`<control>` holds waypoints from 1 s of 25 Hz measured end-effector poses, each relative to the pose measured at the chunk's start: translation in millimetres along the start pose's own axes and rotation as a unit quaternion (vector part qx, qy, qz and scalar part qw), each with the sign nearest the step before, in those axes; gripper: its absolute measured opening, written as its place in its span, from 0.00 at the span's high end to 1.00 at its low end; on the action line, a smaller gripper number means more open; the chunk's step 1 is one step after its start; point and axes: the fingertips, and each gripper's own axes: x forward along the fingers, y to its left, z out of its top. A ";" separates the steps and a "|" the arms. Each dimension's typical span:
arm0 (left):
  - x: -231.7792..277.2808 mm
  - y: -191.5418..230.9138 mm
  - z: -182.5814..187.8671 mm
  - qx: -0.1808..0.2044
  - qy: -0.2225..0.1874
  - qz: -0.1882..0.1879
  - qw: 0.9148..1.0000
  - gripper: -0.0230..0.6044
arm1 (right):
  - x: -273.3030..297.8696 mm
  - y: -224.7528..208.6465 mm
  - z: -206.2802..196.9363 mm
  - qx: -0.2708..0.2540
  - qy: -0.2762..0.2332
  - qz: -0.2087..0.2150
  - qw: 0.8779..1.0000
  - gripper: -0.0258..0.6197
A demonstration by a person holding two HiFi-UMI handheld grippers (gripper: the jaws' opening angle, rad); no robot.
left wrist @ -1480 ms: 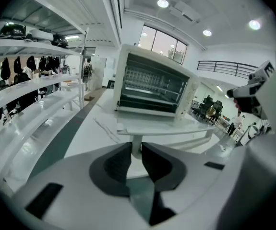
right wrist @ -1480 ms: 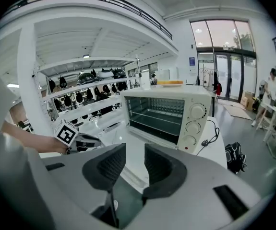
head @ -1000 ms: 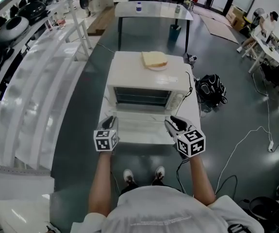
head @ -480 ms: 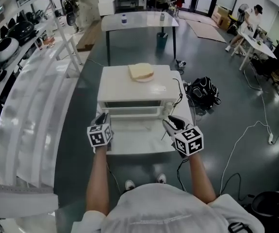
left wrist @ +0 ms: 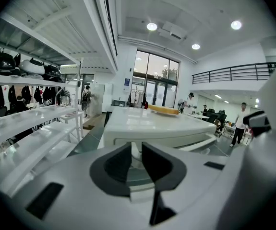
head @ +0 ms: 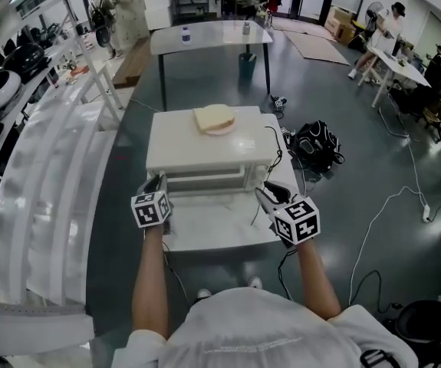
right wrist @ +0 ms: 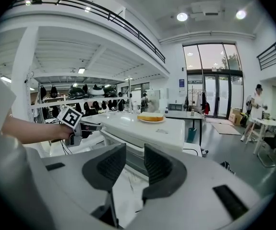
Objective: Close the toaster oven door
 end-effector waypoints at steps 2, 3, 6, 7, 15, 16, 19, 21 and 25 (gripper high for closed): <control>0.5 0.0 -0.6 -0.003 -0.001 -0.001 1.000 0.84 | 0.0 -4.8 0.2 0.001 0.000 -0.005 1.000 0.76; 0.3 -0.3 -0.8 -0.002 0.000 0.000 1.000 0.84 | 0.4 -6.9 0.5 0.001 0.001 -0.008 1.000 0.76; -6.6 -1.5 0.8 0.013 0.002 0.011 1.000 0.84 | 0.1 -10.1 3.4 -0.001 0.000 -0.011 1.000 0.76; -11.4 -2.7 3.9 0.022 -0.002 0.014 1.000 0.84 | -0.8 -10.5 5.4 -0.004 0.000 -0.011 1.000 0.76; -70.2 -29.5 77.3 0.122 -0.078 -0.004 0.990 0.93 | -8.2 -14.1 54.6 -0.040 -0.045 -0.027 0.998 0.90; -77.5 -33.8 86.1 0.128 -0.088 -0.004 0.988 0.93 | -8.6 -12.8 62.9 -0.044 -0.055 -0.023 0.997 0.91; -96.7 -47.7 106.8 0.145 -0.114 -0.004 0.983 0.93 | -11.1 -7.1 87.6 -0.063 -0.083 -0.016 0.994 0.91; -108.0 -57.1 117.2 0.155 -0.128 -0.007 0.980 0.93 | -13.8 -2.9 102.0 -0.078 -0.098 -0.011 0.992 0.92; -130.6 -72.3 140.1 0.170 -0.157 -0.014 0.973 0.93 | -15.9 6.2 125.6 -0.107 -0.116 -0.001 0.988 0.93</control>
